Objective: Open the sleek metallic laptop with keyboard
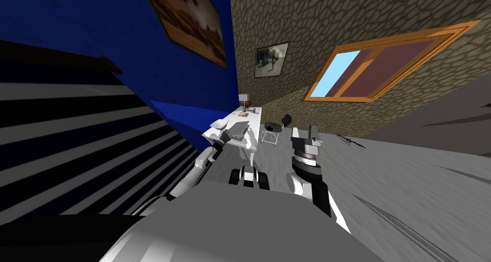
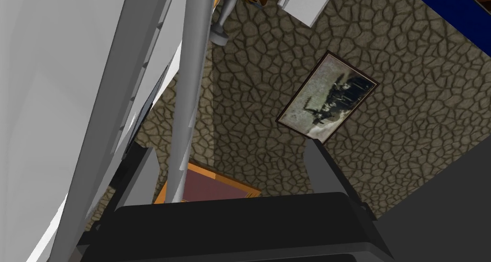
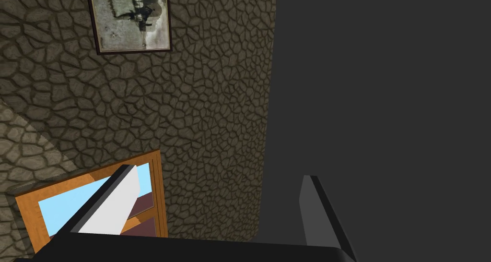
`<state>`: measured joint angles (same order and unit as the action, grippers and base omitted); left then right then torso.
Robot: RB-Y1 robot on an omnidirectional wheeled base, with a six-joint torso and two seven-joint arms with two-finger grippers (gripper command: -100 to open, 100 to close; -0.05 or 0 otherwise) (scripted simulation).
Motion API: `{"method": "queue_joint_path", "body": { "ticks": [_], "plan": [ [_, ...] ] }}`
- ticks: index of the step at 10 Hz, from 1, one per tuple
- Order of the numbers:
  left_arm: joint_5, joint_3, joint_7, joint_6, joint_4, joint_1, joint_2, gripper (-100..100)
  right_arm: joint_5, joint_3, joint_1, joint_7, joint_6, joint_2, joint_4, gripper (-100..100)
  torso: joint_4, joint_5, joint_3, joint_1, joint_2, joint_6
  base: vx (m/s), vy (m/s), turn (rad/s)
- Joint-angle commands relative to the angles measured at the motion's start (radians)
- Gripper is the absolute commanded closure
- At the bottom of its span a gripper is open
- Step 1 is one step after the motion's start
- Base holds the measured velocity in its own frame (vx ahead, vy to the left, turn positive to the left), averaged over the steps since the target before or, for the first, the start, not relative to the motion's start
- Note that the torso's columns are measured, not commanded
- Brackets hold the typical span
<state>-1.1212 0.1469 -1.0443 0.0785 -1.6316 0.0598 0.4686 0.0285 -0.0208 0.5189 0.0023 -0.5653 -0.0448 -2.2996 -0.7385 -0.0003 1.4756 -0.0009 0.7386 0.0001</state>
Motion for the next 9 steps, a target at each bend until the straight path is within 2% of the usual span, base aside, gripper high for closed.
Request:
{"method": "queue_joint_path", "body": {
  "ticks": [1,2,3,4,9],
  "plan": [
    [-0.08,0.028,0.071,-0.039,-0.028,-0.016,-0.002,-100,0.0,0.0,0.0,0.0,0.0,0.0,0.0,0,0.0,0.0,0.0,0.001,0.0,-0.001,-0.01,0.033,0.047],
    [-0.087,0.028,0.085,-0.039,-0.028,-0.016,-0.002,-100,0.0,0.0,0.0,0.0,0.0,0.0,0.0,0,-0.001,0.0,0.0,0.001,0.0,0.0,-0.002,0.02,-0.006],
    [-0.077,0.03,0.074,-0.041,-0.026,-0.017,0.001,-100,0.0,0.0,0.0,0.0,0.0,0.0,0.0,0,0.0,0.0,0.0,0.0,0.0,0.0,0.001,0.008,-0.003],
    [-0.079,0.03,0.078,-0.042,-0.026,-0.017,0.001,0,0.0,0.0,0.0,0.0,0.0,0.0,0.0,0,0.0,0.0,0.0,0.0,0.0,0.0,0.0,0.0,0.0],
    [-0.079,0.03,0.078,-0.042,-0.026,-0.016,0.001,0,0.0,0.0,0.0,0.0,0.0,0.0,0.0,0,0.0,0.0,0.0,0.001,-0.001,0.0,0.0,0.0,0.0]
  ]
}}
